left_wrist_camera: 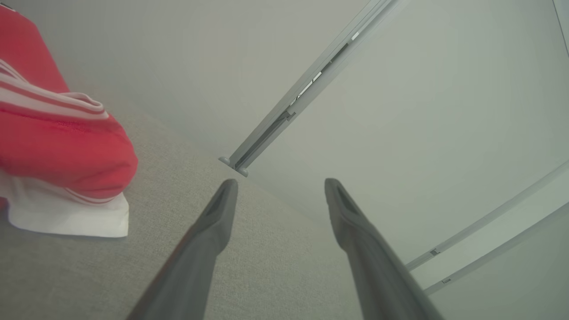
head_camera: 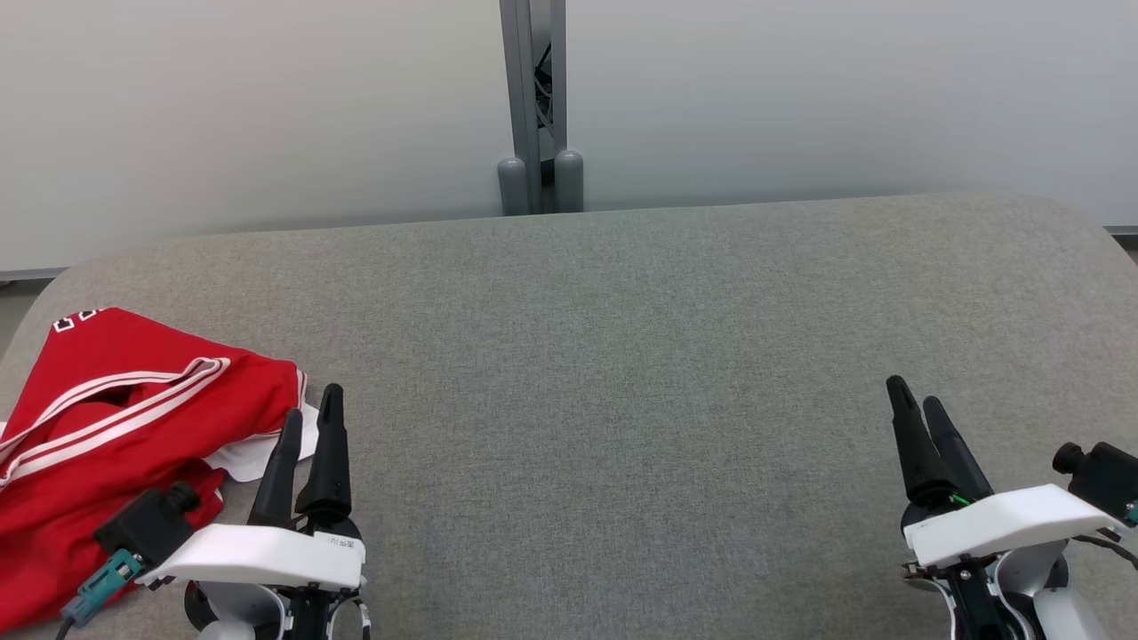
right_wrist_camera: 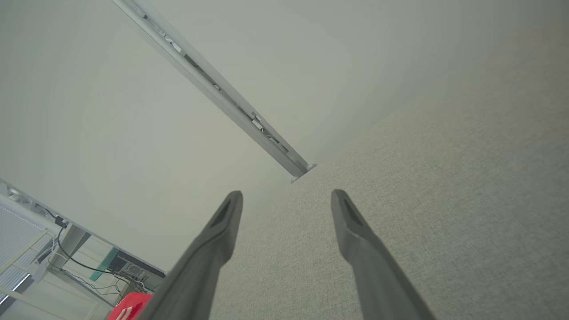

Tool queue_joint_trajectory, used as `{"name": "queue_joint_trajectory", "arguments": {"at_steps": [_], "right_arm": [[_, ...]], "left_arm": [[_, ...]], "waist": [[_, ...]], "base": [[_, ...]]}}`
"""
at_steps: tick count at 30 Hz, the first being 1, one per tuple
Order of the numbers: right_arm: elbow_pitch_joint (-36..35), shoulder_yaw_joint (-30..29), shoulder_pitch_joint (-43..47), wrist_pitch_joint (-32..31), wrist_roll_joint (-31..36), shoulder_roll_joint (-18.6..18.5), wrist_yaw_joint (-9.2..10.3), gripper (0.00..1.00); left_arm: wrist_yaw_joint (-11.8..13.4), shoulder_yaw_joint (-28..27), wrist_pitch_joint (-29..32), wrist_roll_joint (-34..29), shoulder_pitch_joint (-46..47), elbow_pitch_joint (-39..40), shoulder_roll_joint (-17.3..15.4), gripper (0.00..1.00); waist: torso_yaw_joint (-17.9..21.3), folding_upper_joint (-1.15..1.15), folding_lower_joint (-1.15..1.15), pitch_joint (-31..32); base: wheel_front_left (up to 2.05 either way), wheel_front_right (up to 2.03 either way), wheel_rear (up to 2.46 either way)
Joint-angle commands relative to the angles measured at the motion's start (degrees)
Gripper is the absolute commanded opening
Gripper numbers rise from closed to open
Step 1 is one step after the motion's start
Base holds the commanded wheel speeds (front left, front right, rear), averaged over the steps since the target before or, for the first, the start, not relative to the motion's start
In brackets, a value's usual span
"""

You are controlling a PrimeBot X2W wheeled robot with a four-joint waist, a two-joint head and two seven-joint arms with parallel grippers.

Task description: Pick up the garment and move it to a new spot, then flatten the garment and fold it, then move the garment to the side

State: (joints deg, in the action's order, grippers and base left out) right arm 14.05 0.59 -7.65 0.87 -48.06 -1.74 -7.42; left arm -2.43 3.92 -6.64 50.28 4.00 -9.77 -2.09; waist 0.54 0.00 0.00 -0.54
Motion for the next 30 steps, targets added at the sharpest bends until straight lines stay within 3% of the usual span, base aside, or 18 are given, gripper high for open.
{"name": "queue_joint_trajectory", "arguments": {"at_steps": [1,7,30], "right_arm": [[-1.59,0.61,-0.71,0.75,1.88,-0.58,-0.08,1.00],[-2.59,3.15,-0.37,2.15,4.86,-0.67,-0.08,1.00],[-5.98,4.16,0.89,6.73,18.39,-0.92,-0.09,1.00]], "left_arm": [[0.31,0.22,-0.42,-1.78,0.74,1.09,-0.39,1.00],[0.68,1.53,-1.26,-7.38,1.11,1.76,-0.45,1.00],[2.32,3.73,-3.93,-21.48,0.13,3.69,-0.63,1.00]], "waist": [[0.01,0.00,0.00,-0.05],[0.08,0.00,0.00,-0.34],[0.43,0.00,0.00,-0.30]], "base": [[0.00,0.00,0.00],[0.00,0.00,0.00],[0.00,0.00,0.00]]}}
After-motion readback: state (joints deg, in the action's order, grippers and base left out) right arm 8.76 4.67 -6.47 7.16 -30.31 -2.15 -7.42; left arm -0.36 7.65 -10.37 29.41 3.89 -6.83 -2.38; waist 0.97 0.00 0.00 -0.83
